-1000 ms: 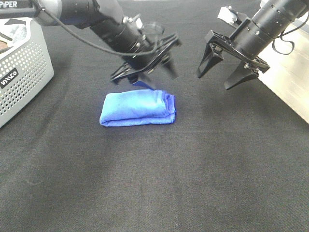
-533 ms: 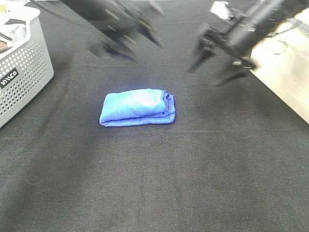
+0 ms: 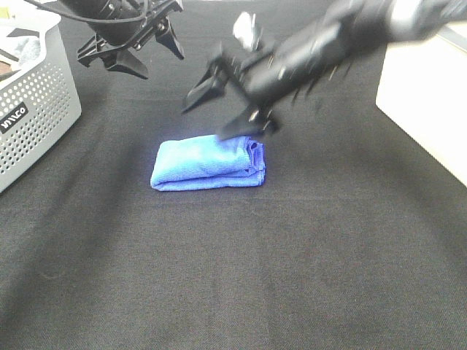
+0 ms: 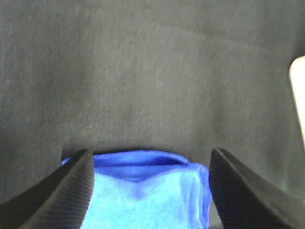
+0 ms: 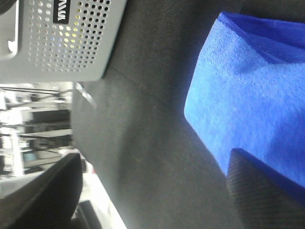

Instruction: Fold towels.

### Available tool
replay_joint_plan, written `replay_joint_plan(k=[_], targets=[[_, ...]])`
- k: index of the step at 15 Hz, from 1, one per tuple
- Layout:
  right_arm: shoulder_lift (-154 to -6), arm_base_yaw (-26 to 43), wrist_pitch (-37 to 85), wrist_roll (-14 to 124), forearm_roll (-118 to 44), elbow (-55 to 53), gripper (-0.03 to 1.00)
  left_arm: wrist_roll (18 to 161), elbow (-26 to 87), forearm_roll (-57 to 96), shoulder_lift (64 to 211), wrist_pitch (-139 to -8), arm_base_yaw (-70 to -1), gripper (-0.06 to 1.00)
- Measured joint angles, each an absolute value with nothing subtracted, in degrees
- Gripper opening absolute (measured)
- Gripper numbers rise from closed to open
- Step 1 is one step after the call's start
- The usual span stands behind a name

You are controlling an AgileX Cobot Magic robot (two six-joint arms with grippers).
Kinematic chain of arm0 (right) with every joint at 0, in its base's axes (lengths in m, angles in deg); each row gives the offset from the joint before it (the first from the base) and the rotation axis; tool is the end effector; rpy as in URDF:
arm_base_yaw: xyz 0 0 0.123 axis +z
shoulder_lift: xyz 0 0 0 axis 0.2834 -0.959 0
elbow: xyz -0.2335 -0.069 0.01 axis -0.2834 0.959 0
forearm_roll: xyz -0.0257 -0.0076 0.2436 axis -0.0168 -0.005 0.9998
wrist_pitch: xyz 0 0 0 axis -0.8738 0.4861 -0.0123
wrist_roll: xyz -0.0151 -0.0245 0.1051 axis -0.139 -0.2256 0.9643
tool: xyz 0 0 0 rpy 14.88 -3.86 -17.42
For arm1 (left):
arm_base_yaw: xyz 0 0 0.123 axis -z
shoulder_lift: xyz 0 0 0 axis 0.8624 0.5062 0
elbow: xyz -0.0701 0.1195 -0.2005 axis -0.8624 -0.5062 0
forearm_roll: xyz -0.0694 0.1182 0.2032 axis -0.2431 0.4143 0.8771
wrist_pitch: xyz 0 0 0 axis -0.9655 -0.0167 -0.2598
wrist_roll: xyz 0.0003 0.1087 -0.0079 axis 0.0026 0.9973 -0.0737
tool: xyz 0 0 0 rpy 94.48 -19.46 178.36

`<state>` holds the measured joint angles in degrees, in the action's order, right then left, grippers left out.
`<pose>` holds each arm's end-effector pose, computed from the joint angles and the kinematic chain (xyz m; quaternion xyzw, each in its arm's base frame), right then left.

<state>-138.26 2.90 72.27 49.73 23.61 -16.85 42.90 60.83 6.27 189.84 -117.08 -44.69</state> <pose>0.3896 0.2275 0.1144 -0.0674 0.8758 0.4753 0.0509 0.4494 -0.1566 0.1915 -0.0822 0.9371 -0.2632 0.2142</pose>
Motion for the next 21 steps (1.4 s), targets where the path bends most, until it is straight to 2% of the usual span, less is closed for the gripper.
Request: replay_joint_plan(k=[6, 11, 16, 17, 18, 21], targets=[[-145.5, 2.8, 73.0, 48.5, 26.4, -16.8, 0.78, 42.9, 60.8, 6.4, 189.8, -119.9, -44.7, 0.65], [-139.6, 1.3, 77.0, 49.0, 23.3, -16.8, 0.78, 45.6, 60.8, 10.6, 187.0, -125.2, -44.7, 0.65], [-127.3, 0.6, 77.4, 59.9, 1.0, -17.0, 0.77, 45.9, 60.5, 20.7, 180.5, -134.9, -44.7, 0.65], [-127.3, 0.6, 77.4, 59.9, 1.0, -17.0, 0.77, 45.9, 60.5, 20.7, 180.5, -134.9, -44.7, 0.65], [-123.4, 0.6, 78.5, 65.0, -6.9, -17.0, 0.77, 45.9, 58.9, 23.4, 178.5, -137.3, -44.7, 0.65], [-116.3, 0.6, 81.4, 70.8, -17.4, -16.8, 0.77, 45.9, 51.4, 27.6, 171.5, -137.6, -44.7, 0.65]])
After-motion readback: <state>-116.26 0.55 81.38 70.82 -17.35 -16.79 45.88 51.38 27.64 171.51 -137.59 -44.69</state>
